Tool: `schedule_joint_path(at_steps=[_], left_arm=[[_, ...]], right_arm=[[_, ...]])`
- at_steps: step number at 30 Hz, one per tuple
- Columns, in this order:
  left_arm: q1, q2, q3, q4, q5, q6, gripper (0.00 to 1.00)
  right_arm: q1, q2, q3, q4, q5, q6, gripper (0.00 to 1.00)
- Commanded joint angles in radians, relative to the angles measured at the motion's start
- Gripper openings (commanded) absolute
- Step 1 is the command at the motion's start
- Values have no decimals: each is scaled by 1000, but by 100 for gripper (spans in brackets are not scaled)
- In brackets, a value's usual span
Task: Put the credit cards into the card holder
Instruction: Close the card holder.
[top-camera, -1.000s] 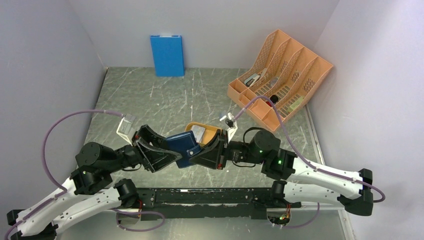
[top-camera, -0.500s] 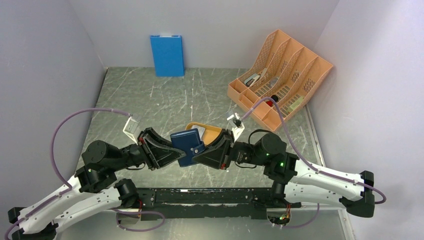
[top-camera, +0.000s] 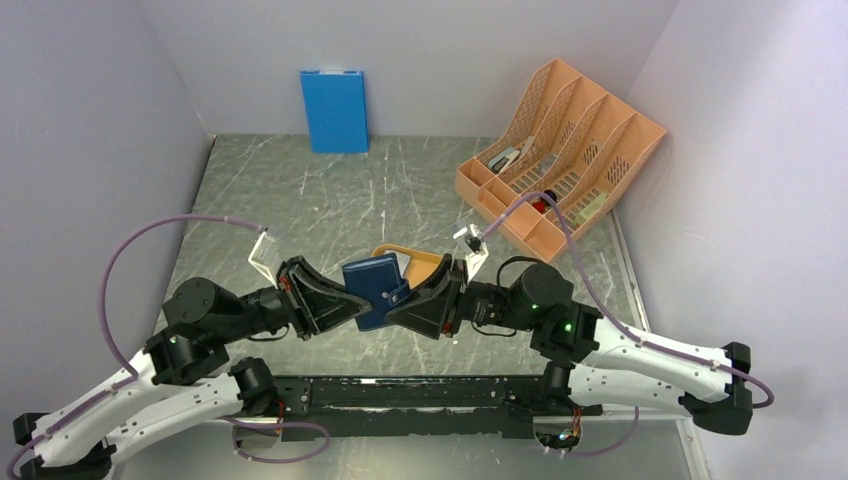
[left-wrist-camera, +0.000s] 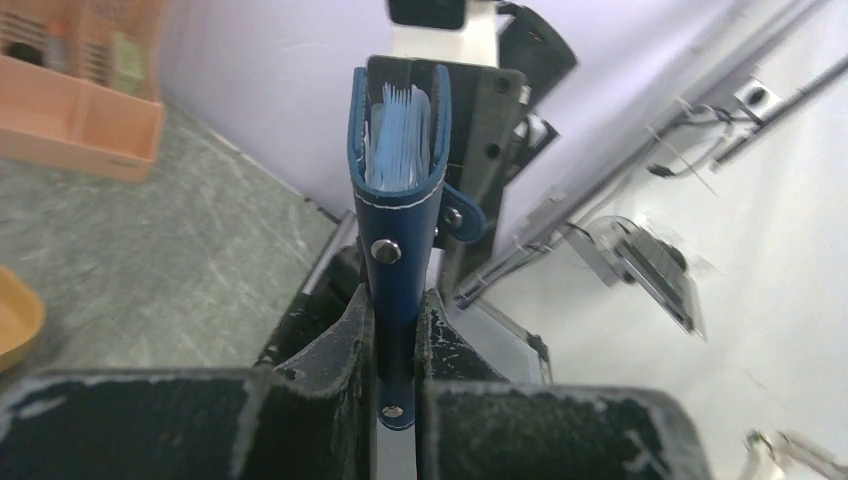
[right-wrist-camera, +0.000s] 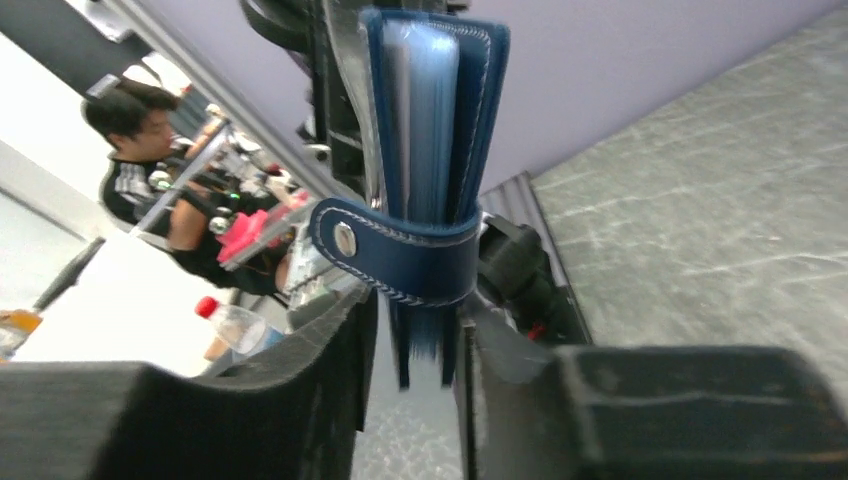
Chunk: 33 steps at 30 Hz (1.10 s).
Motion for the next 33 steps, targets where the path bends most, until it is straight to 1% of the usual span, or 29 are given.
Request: schedule_joint_path(at_steps=[1, 2, 4, 7, 9, 11, 15, 23, 28, 29, 33], left_arm=[[-4, 5, 159, -219, -198, 72, 5], [-4, 19, 197, -266, -233, 88, 5], [-5, 65, 281, -382, -281, 112, 5], [-4, 148, 392, -499, -354, 139, 5], [-5, 203, 440, -542, -371, 151, 5], [-5, 232, 471, -566, -387, 152, 5], [-5, 281, 507, -612, -441, 141, 5], [-5, 302, 537, -632, -466, 162, 5], [-5, 299, 528, -632, -473, 170, 5], [-4, 298, 526, -632, -474, 170, 5], [-4, 295, 524, -631, -480, 174, 5]], right_arm=[[0, -63, 92, -215, 93, -80, 44], [0, -75, 114, -277, 125, -92, 47], [-1, -90, 144, -342, 160, -116, 50], [0, -79, 206, -382, 210, -137, 51], [0, -52, 247, -393, 289, -129, 51], [-1, -18, 276, -385, 366, -112, 49], [0, 54, 327, -343, 422, -93, 49], [-1, 195, 472, -446, 535, -95, 47], [-2, 225, 482, -487, 561, -77, 48], [-1, 229, 482, -492, 558, -77, 47], [-1, 252, 492, -510, 535, -73, 35]])
